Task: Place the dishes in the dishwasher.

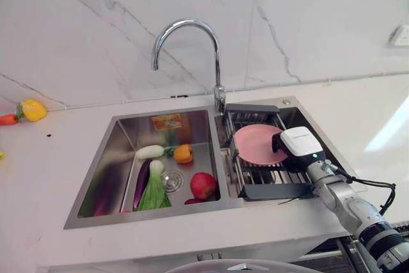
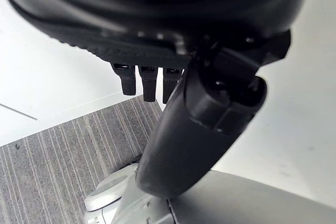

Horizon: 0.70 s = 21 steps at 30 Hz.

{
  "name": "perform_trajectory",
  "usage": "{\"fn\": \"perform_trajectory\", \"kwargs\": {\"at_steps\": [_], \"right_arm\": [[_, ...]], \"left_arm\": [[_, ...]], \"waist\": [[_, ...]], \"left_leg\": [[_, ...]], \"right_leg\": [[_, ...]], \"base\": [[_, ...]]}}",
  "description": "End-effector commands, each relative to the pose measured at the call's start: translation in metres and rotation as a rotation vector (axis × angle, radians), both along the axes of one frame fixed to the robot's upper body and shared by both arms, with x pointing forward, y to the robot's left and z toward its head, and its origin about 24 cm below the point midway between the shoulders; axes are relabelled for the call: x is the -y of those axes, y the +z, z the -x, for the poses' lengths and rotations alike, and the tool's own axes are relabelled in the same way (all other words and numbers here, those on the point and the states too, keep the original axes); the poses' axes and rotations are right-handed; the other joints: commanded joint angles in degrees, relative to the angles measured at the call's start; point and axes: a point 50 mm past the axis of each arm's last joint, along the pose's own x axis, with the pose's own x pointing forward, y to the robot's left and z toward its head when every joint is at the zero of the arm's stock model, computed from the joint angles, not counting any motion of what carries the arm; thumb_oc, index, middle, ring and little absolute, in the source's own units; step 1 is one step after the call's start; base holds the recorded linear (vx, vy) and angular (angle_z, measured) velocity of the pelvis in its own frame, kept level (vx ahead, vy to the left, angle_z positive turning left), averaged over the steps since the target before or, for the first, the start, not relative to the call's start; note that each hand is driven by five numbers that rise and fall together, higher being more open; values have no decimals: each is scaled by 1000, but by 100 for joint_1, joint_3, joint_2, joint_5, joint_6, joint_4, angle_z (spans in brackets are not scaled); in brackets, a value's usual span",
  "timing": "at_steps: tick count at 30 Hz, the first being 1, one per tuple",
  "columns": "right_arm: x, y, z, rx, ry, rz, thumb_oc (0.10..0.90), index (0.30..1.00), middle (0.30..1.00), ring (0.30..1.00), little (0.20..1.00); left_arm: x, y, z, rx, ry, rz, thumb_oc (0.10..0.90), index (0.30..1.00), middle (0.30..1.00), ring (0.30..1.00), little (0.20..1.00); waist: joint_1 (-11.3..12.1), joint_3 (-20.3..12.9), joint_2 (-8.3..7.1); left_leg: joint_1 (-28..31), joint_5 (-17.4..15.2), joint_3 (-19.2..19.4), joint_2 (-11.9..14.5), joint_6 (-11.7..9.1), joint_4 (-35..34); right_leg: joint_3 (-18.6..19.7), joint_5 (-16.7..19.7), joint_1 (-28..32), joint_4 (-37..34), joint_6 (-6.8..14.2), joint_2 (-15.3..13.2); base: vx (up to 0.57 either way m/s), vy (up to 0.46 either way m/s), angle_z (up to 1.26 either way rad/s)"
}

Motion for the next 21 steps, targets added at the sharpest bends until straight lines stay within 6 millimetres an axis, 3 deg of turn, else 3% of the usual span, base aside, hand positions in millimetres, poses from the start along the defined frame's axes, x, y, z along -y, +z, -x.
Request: {"fn": "perform_trajectory", "kwargs": {"at_steps": [1, 6, 14, 15, 17, 18, 21], "right_arm": [[-21, 5, -5, 49, -48, -292, 400, 300, 300, 300, 300], [-27, 14, -2, 81, -36, -395, 400, 300, 300, 300, 300], [-19, 41, 2, 180, -39, -448, 400, 300, 300, 300, 300], [-16, 44, 1, 181, -32, -409, 400, 300, 300, 300, 300], [-3, 59, 2, 185, 27, -154, 400, 300, 300, 300, 300], [-3, 59, 3, 185, 27, -151, 400, 300, 300, 300, 300], [14, 84, 4, 208, 109, 136, 400, 300, 300, 300, 300]], "left_arm": [[13, 2, -43, 102, -72, 13, 800, 900, 900, 900, 900], [12, 2, -43, 100, -65, 1, 800, 900, 900, 900, 900], [9, 2, -40, 94, -40, -9, 800, 900, 900, 900, 900], [8, 3, -41, 96, -36, -8, 800, 900, 900, 900, 900], [5, 3, -41, 99, -46, 3, 800, 900, 900, 900, 900], [6, 3, -41, 99, -46, 4, 800, 900, 900, 900, 900], [7, 3, -42, 97, -61, 27, 800, 900, 900, 900, 900]], "waist": [[220, 175, -162], [208, 186, -178], [158, 190, -204], [154, 193, -217], [158, 188, -253], [160, 188, -245], [137, 180, -297]], "left_leg": [[39, -570, 94, -158, 270, 70], [63, -572, 113, -144, 272, 77], [59, -560, 138, -128, 262, 70], [57, -558, 141, -126, 258, 69], [50, -562, 143, -121, 250, 65], [51, -563, 142, -120, 250, 65], [38, -572, 147, -110, 241, 60]], "right_leg": [[-119, -916, 194, 103, 564, -643], [-115, -918, 212, 103, 553, -635], [-113, -911, 195, 105, 547, -619], [-109, -908, 189, 107, 546, -618], [-106, -913, 190, 106, 550, -615], [-107, -913, 191, 107, 551, -614], [-95, -904, 172, 105, 562, -608]], "base": [[0, 0, 0], [0, 0, 0], [0, 0, 0], [0, 0, 0], [0, 0, 0], [0, 0, 0], [0, 0, 0]]}}
